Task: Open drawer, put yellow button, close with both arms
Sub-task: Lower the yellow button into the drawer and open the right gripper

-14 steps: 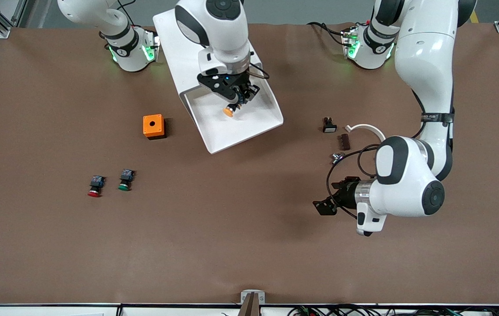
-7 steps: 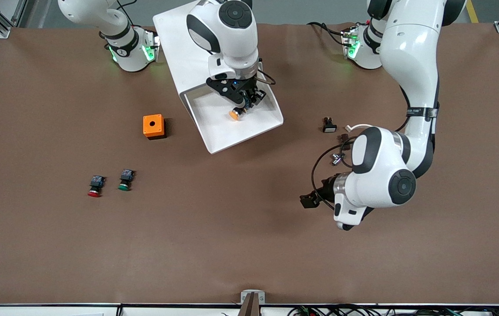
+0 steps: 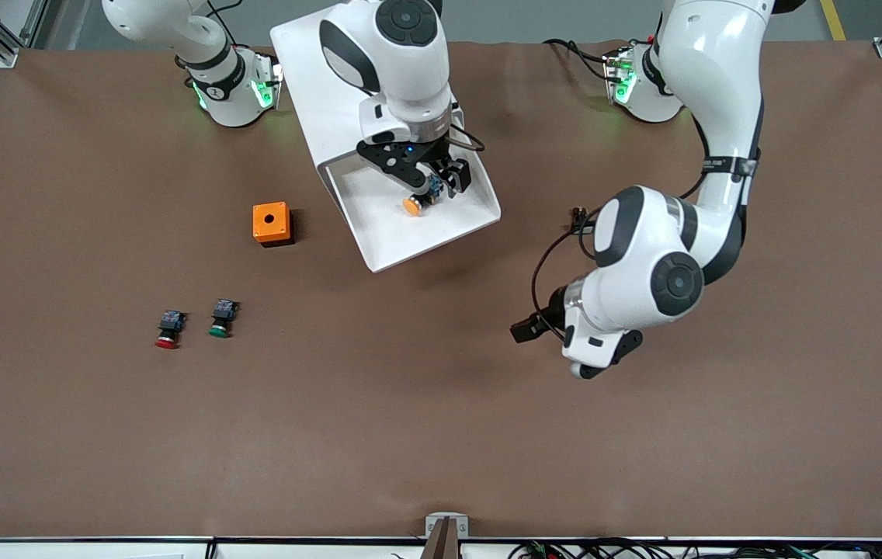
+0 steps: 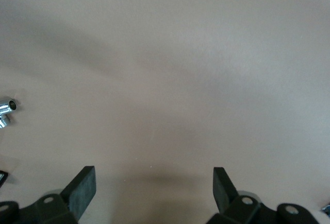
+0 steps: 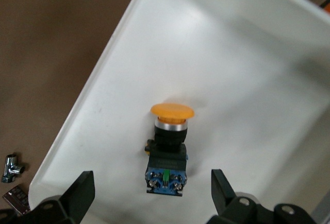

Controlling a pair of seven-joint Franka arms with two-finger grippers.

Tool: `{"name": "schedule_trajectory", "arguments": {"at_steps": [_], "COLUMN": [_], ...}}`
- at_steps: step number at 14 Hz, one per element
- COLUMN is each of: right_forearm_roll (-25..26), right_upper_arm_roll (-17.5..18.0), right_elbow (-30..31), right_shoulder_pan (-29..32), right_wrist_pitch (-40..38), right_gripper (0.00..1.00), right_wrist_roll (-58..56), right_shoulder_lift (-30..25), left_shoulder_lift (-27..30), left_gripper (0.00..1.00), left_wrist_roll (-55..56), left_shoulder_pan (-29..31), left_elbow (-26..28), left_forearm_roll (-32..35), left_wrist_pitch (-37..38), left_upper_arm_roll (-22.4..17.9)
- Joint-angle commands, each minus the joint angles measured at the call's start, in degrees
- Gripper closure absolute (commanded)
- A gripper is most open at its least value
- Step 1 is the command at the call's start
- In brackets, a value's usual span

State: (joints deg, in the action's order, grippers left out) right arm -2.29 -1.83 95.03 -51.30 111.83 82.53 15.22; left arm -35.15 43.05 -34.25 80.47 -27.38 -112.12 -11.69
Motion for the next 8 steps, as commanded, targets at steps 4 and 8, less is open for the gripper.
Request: {"name": "schedule_trajectory", "arguments": {"at_steps": [4,8], "right_forearm_roll": [-1.4,-1.3], "right_upper_arm_roll": [0.4,0.3], "right_elbow": [-9.7,-12.1], "right_shoulder_pan": [8.6,17.3], "right_wrist_pitch": [-13.6,-20.6], "right_gripper": [0.0,0.0], "right_wrist_roll": [-18.7,-33.8], "right_shoulder_lift": [-0.5,-1.9], "left_shoulder_lift": [4.0,4.7], "left_gripper": [0.0,0.0], "left_wrist_roll": [7.6,14.6], "left_shoulder_pan": [-7.0,-10.8], "left_elbow": [5.9,6.1], "left_forearm_roll": [6.8,8.4], "left_wrist_pitch": [-2.5,-2.3], "left_upper_arm_roll": [-0.3,-0.3]}}
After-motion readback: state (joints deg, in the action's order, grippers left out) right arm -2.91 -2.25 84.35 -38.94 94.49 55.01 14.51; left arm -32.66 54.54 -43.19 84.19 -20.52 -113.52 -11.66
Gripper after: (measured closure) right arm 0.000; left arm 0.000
